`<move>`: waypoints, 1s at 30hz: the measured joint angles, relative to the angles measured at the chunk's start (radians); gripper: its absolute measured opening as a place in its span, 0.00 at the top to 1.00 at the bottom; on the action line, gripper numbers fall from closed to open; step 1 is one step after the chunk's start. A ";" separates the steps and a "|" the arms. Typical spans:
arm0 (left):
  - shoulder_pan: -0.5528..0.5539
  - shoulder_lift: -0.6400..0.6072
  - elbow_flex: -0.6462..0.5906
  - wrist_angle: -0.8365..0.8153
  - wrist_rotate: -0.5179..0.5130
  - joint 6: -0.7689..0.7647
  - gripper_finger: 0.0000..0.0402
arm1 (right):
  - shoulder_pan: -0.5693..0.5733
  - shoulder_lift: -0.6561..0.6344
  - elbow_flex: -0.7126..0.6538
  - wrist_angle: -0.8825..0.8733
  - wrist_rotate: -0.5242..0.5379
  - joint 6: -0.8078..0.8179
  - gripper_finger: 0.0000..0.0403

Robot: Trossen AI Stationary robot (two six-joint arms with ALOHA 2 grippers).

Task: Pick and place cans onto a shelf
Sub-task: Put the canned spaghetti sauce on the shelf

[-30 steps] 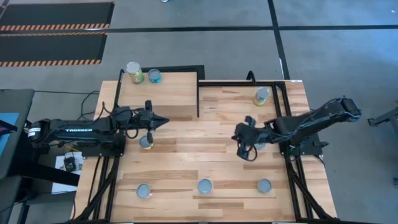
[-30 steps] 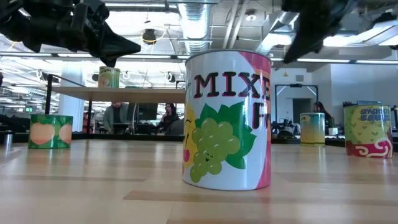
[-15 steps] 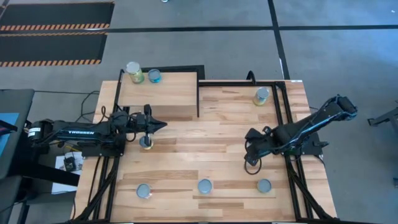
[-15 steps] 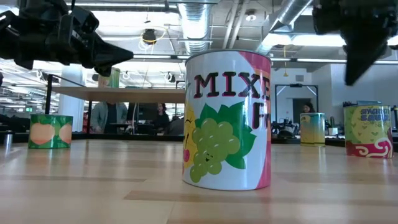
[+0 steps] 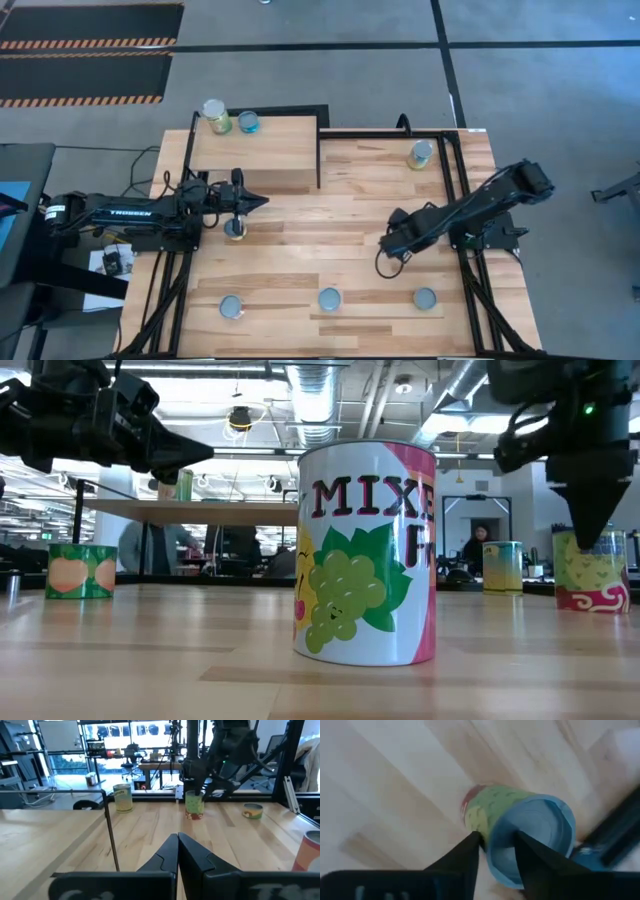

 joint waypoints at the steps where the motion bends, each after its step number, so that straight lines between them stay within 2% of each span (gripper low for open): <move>1: 0.000 0.000 0.000 0.002 0.000 0.000 1.00 | -0.010 0.011 0.000 -0.001 -0.009 -0.024 0.66; 6: 0.000 0.000 0.000 -0.007 -0.001 0.010 1.00 | -0.048 0.027 0.023 0.017 -0.048 -0.149 0.84; 10: 0.000 0.000 0.000 -0.020 -0.001 0.012 1.00 | -0.076 0.024 0.104 0.087 -0.070 -0.251 0.97; 14: 0.000 0.000 0.000 -0.020 -0.002 0.013 1.00 | -0.107 0.029 0.204 0.184 -0.098 -0.386 0.96; 18: 0.000 0.000 0.000 -0.020 -0.002 0.016 1.00 | -0.150 0.107 0.324 0.303 -0.093 -0.547 0.97; 22: 0.000 0.000 0.000 -0.020 -0.002 0.016 1.00 | -0.195 0.255 0.489 0.340 -0.061 -0.727 0.98; 30: 0.000 0.000 0.000 -0.040 -0.002 0.017 1.00 | -0.262 0.595 0.890 0.326 -0.093 -1.070 0.96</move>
